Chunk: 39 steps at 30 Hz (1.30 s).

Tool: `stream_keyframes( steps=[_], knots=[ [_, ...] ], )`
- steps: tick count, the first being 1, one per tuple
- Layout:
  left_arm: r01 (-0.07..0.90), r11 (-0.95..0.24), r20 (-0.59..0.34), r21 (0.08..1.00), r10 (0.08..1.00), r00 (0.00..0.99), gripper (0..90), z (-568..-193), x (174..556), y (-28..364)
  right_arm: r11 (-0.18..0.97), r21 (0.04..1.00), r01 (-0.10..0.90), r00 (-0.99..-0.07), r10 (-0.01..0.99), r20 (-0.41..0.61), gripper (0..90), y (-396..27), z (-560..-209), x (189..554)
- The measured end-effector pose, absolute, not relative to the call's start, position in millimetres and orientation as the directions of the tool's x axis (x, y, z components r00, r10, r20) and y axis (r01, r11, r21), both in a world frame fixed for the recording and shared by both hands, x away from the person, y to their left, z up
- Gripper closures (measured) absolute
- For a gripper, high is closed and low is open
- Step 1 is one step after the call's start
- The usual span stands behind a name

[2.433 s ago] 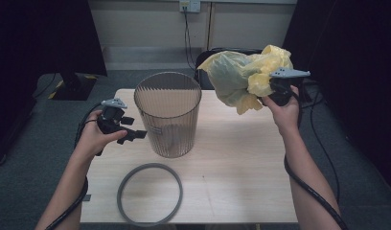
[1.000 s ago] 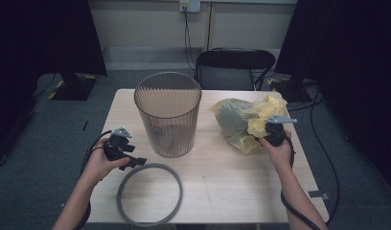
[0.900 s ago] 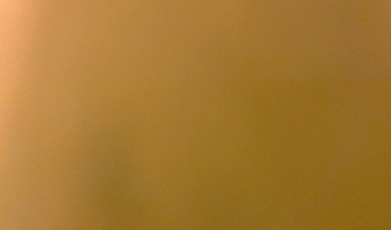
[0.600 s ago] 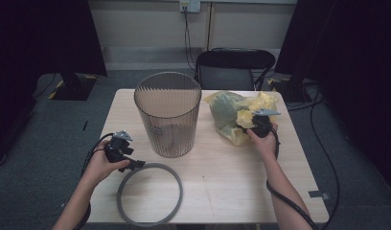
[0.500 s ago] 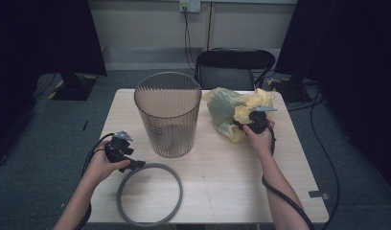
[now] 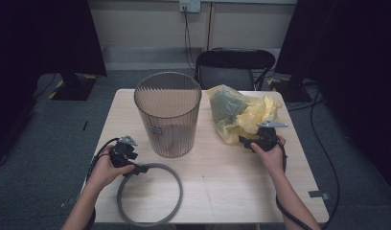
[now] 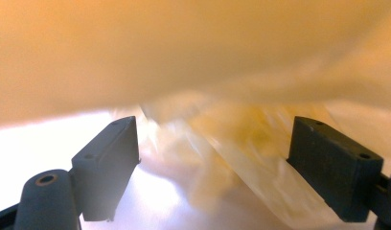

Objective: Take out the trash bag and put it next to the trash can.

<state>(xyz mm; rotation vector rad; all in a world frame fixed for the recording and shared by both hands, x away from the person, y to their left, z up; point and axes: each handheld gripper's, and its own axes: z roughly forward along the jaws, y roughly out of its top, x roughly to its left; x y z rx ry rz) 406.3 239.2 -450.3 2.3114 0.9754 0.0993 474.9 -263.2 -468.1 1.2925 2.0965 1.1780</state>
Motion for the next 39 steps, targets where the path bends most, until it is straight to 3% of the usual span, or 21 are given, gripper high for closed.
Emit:
stream_keyframes(
  steps=[18, 39],
  knots=[
    [0.611, -0.556, -0.145, 0.563, 0.661, 0.736, 18.7, -451.9, 388.9, 231.0, 0.275, 0.788, 0.551, -0.502, 0.863, 0.05, 16.1, -287.0, -477.7, 405.8],
    [0.61, -0.556, -0.123, 0.565, 0.674, 0.728, 18.5, -451.7, 380.8, 231.7, 0.373, 0.734, 0.568, -0.537, 0.843, -0.012, 16.0, -292.8, -495.2, 378.0]
  ],
)
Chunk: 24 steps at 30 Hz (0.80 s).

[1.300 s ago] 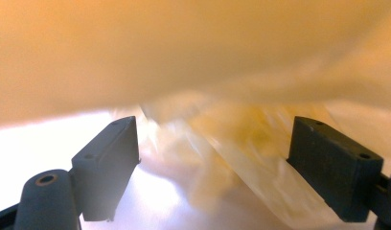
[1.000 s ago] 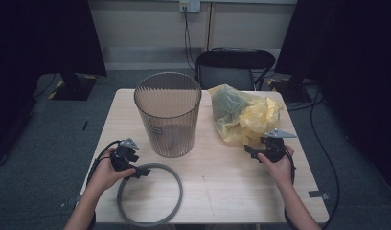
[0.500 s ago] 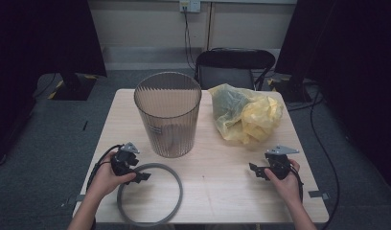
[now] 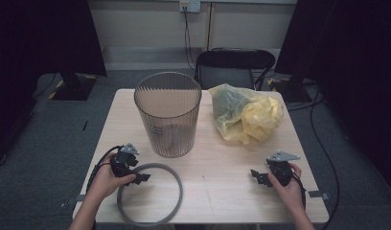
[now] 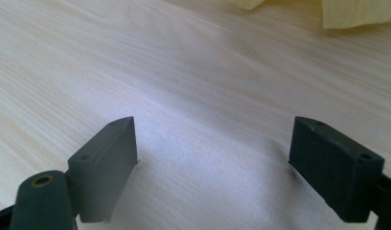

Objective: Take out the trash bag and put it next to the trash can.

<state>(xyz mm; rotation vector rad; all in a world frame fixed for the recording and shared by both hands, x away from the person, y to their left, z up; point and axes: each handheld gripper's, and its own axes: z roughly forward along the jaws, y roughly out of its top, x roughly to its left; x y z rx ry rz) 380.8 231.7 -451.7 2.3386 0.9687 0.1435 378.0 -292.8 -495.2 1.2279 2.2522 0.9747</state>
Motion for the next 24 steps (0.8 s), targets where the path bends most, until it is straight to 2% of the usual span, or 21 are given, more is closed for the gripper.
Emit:
stream_keyframes(
  steps=[24],
  knots=[
    [0.617, -0.541, -0.108, 0.572, 0.695, 0.711, 17.8, -446.8, 380.7, 240.0, 0.365, 0.735, 0.572, -0.534, 0.845, -0.004, 14.8, -296.7, -499.4, 372.3]
  ],
)
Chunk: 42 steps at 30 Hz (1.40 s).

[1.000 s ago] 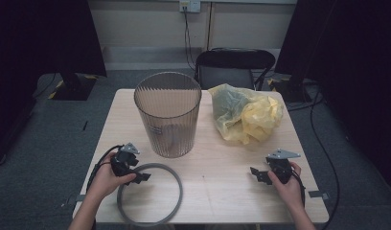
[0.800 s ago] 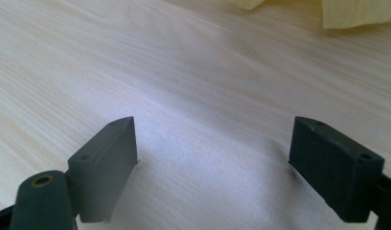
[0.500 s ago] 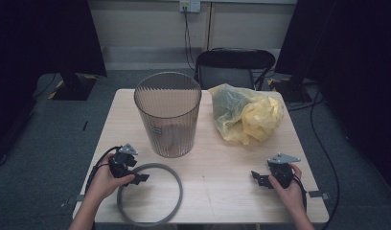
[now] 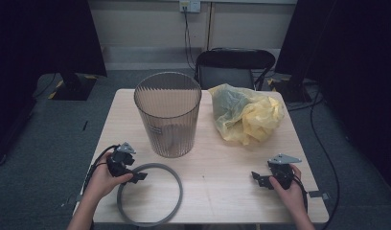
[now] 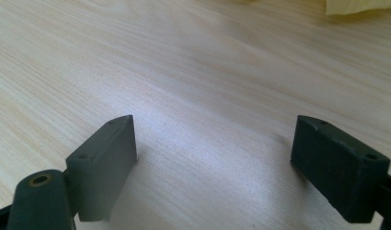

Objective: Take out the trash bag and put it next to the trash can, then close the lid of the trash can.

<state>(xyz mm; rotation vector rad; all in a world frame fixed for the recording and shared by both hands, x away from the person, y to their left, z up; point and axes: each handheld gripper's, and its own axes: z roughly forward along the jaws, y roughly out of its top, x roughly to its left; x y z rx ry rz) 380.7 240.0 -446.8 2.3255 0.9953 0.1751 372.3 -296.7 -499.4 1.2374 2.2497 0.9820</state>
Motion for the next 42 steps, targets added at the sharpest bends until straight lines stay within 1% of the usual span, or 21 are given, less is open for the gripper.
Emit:
stream_keyframes(
  steps=[6, 18, 22, 25, 28, 31, 39, 42],
  knots=[
    [0.62, -0.531, -0.097, 0.578, 0.71, 0.698, 17.5, -443.8, 380.8, 241.6, 0.366, 0.734, 0.572, -0.536, 0.844, -0.003, 14.7, -296.9, -499.3, 372.2],
    [0.654, -0.535, -0.096, 0.535, 0.731, 0.676, 19.2, -463.5, 386.0, 243.3, 0.365, 0.734, 0.573, -0.536, 0.844, -0.002, 14.7, -296.8, -499.3, 372.2],
    [0.659, -0.518, -0.103, 0.545, 0.739, 0.666, 20.0, -470.1, 387.7, 245.6, 0.365, 0.734, 0.572, -0.536, 0.844, -0.002, 14.7, -296.8, -499.3, 372.2],
    [0.664, -0.525, -0.105, 0.532, 0.737, 0.667, 20.5, -473.8, 387.9, 246.8, 0.365, 0.734, 0.573, -0.536, 0.844, -0.002, 14.7, -296.8, -499.3, 372.2],
    [0.657, -0.549, -0.08, 0.517, 0.733, 0.676, 22.6, -472.5, 388.3, 246.2, 0.365, 0.734, 0.572, -0.536, 0.844, -0.002, 14.7, -296.8, -499.3, 372.1],
    [0.662, -0.534, -0.098, 0.525, 0.735, 0.671, 22.4, -474.5, 388.5, 244.9, 0.365, 0.734, 0.573, -0.536, 0.844, -0.002, 14.7, -296.8, -499.3, 372.1],
    [0.649, -0.535, -0.072, 0.541, 0.74, 0.669, 24.3, -477.3, 391.7, 242.8, 0.365, 0.734, 0.572, -0.536, 0.844, -0.002, 14.7, -296.8, -499.4, 372.1],
    [0.631, -0.553, -0.04, 0.544, 0.734, 0.678, 25.9, -477.9, 389.8, 242.0, 0.365, 0.734, 0.572, -0.536, 0.844, -0.002, 14.7, -296.8, -499.3, 372.2]
  ],
)
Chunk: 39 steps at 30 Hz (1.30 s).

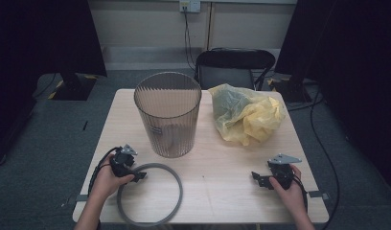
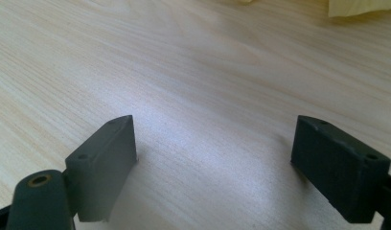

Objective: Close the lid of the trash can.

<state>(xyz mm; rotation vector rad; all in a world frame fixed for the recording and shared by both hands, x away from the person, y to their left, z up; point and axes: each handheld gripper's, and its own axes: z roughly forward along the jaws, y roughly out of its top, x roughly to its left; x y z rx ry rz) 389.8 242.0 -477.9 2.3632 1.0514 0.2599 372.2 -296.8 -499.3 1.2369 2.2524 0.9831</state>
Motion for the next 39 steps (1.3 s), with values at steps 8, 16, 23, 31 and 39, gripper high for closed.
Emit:
stream_keyframes(
  steps=[8, 16, 23, 31, 39],
  knots=[
    [0.593, -0.526, -0.013, 0.61, 0.742, 0.671, 39.9, -481.6, 378.4, 246.5, 0.365, 0.734, 0.572, -0.536, 0.844, -0.003, 14.7, -296.8, -499.4, 372.2],
    [0.576, -0.515, -0.013, 0.635, 0.738, 0.674, 58.2, -482.3, 369.0, 243.8, 0.365, 0.734, 0.573, -0.536, 0.844, -0.002, 14.7, -296.8, -499.3, 372.2],
    [0.582, -0.497, -0.011, 0.644, 0.754, 0.657, 69.2, -482.7, 367.6, 245.1, 0.366, 0.734, 0.572, -0.536, 0.844, -0.003, 14.7, -296.8, -499.4, 372.2],
    [0.627, -0.514, -0.018, 0.585, 0.765, 0.644, 81.7, -476.5, 371.3, 234.7, 0.364, 0.734, 0.573, -0.534, 0.845, -0.002, 14.4, -296.6, -499.4, 372.2],
    [0.665, -0.492, -0.054, 0.562, 0.78, 0.623, 82.5, -474.6, 370.5, 236.1, 0.366, 0.734, 0.572, -0.536, 0.844, -0.003, 14.1, -296.6, -499.5, 372.4]
  ],
)
